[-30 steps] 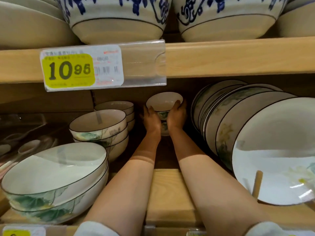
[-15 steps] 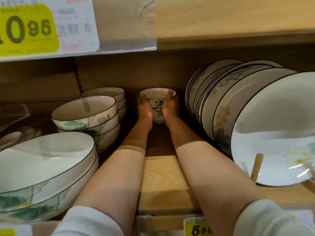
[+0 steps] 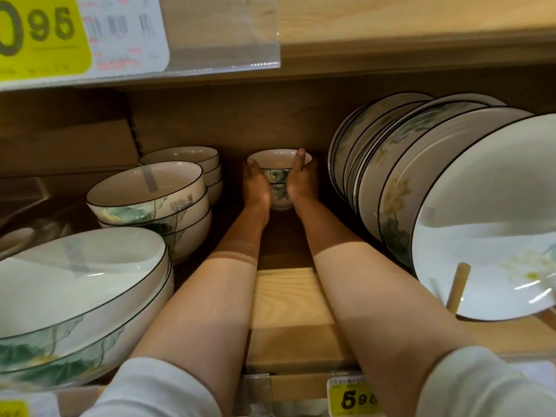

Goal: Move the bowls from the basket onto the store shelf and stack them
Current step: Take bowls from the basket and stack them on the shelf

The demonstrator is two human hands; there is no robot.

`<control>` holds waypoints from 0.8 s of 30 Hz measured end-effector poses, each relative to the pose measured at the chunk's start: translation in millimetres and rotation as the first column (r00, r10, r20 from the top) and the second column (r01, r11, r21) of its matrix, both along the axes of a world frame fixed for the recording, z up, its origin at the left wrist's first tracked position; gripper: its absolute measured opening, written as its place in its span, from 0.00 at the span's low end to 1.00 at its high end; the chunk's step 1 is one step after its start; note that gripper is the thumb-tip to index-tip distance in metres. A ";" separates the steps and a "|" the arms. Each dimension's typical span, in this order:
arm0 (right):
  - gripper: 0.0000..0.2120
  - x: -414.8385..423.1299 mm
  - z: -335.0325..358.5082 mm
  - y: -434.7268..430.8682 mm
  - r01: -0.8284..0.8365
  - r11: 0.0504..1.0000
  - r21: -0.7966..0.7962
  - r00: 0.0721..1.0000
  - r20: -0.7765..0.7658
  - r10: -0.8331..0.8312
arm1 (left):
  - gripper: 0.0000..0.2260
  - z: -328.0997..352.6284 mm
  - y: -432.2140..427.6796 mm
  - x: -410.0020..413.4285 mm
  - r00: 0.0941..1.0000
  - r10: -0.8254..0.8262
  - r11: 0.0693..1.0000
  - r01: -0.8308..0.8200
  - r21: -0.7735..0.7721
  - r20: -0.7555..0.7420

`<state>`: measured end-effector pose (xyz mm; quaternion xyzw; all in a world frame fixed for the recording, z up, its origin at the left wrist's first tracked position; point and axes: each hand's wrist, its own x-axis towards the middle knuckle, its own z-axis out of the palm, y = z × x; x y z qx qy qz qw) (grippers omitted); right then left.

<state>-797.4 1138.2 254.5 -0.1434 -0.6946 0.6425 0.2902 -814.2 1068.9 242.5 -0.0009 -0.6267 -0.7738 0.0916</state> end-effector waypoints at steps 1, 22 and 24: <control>0.29 0.2 0.4 0.2 -0.003 1.000 0.002 1.000 0.000 0.003 | 0.24 0.3 -0.4 -0.3 1.000 -0.012 1.000 0.012 0.011 0.006; 0.31 29.1 7.3 -6.0 -0.048 0.995 -0.087 0.996 0.074 0.054 | 0.25 17.3 -1.4 28.3 0.994 0.039 0.998 -0.044 0.047 0.106; 0.31 46.7 9.2 -7.8 -0.094 0.991 -0.092 0.991 0.088 0.102 | 0.24 28.4 -0.7 49.8 0.990 0.042 0.998 -0.047 0.035 0.131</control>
